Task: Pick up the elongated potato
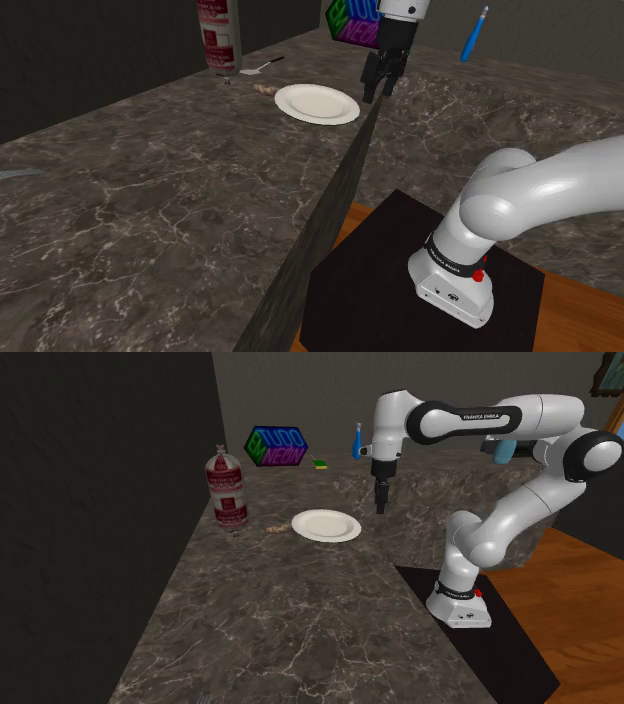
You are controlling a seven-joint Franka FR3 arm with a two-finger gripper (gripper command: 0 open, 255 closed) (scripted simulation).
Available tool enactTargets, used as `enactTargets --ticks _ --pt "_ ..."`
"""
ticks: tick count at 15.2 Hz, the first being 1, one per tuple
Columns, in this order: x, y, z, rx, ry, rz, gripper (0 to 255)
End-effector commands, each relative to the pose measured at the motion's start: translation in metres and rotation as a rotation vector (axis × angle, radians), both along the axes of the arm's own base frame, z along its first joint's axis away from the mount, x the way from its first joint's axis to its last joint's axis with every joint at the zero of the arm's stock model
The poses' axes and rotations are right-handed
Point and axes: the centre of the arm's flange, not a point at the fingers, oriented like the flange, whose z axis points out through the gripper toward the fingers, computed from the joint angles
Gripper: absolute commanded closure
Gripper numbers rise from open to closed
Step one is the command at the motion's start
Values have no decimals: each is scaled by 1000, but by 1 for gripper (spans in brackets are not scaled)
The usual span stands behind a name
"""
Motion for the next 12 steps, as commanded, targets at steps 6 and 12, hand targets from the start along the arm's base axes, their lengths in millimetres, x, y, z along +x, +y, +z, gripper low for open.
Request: enactTargets --ticks 6,12 --pt "62 9 -10 -11 -22 52 0" --pt "136 23 -21 -24 -48 114 0"
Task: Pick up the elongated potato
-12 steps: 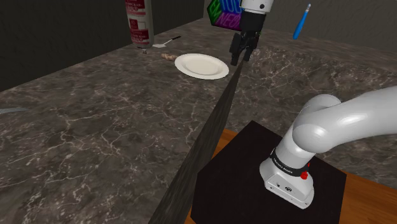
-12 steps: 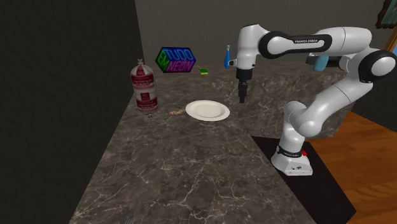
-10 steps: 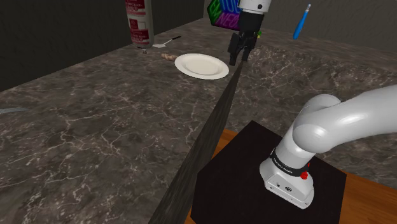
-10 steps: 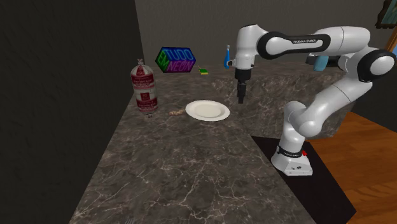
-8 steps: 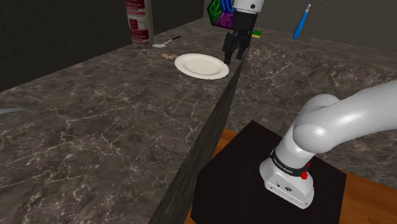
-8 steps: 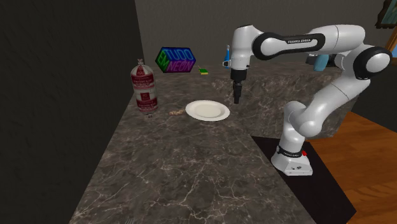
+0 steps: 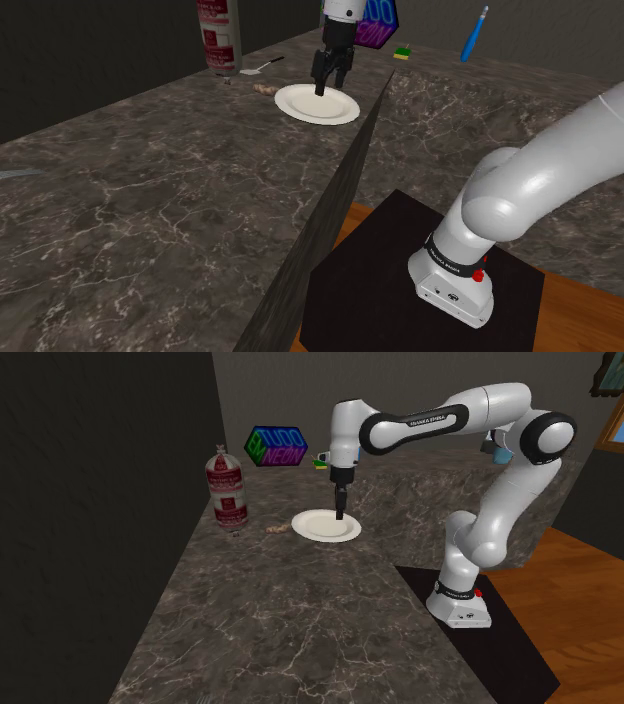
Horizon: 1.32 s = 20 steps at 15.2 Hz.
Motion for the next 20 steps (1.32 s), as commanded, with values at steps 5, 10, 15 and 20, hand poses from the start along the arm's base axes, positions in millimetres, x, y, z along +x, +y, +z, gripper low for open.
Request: enactTargets --ticks 5,10,15,20 --pt "71 16 -8 -13 -26 63 0" --pt "132 35 -14 -24 -48 115 0" --pt "191 56 -19 -35 -70 167 0" --pt "200 60 -41 -37 -74 175 0"
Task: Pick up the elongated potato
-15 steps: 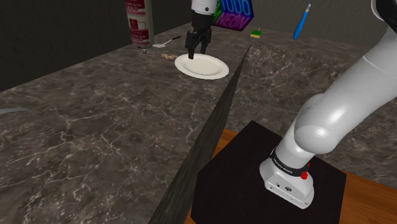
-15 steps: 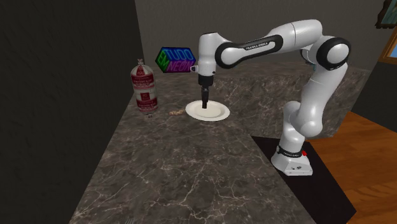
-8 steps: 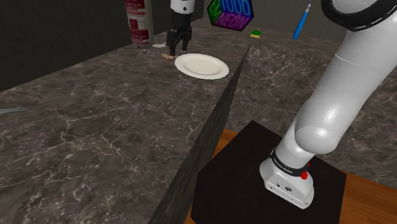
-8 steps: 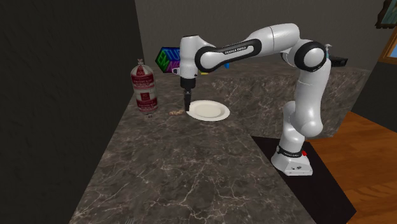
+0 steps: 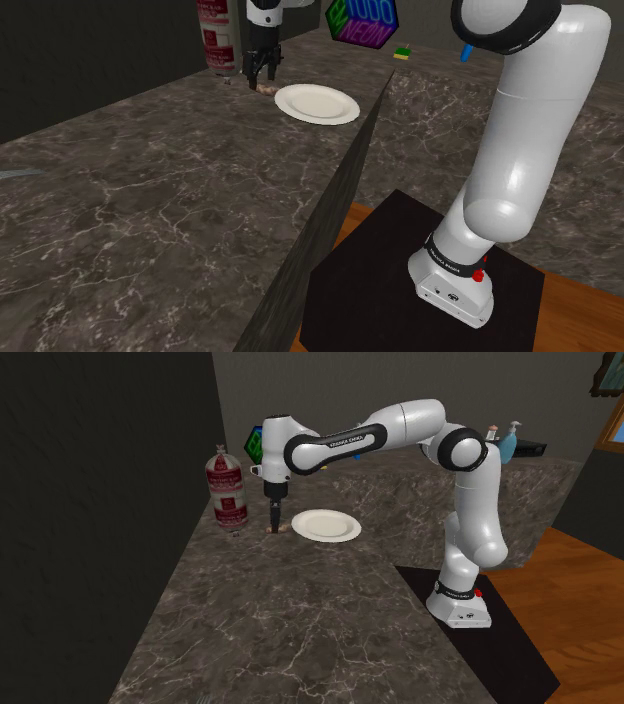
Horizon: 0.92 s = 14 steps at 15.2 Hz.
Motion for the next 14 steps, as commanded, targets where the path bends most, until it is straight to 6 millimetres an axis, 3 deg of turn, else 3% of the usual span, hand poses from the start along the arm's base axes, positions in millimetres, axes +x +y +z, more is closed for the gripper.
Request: enactTargets --ticks 1,5,6,14 --pt "1 0 -10 0 -1 1 0" --pt "1 0 -24 0 -1 1 0" --pt "0 0 -23 0 -1 1 255" --pt "0 1 -23 0 -1 1 255"
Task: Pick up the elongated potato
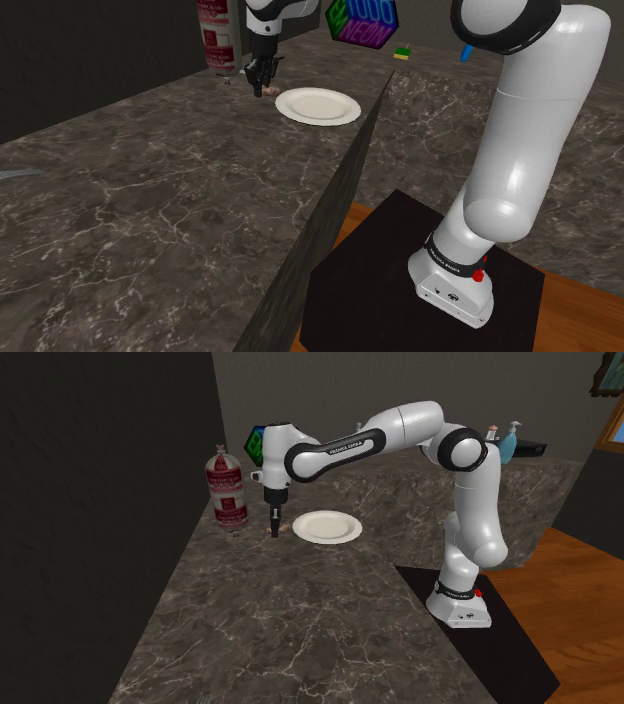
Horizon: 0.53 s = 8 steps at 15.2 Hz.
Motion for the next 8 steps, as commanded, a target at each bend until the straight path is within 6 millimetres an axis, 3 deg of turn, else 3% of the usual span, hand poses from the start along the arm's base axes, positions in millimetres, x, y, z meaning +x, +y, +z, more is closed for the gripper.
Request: enactTargets --ticks 1,8 --pt "1 -2 -5 -2 8 -1 255" --pt "1 -2 32 -2 8 -1 255"
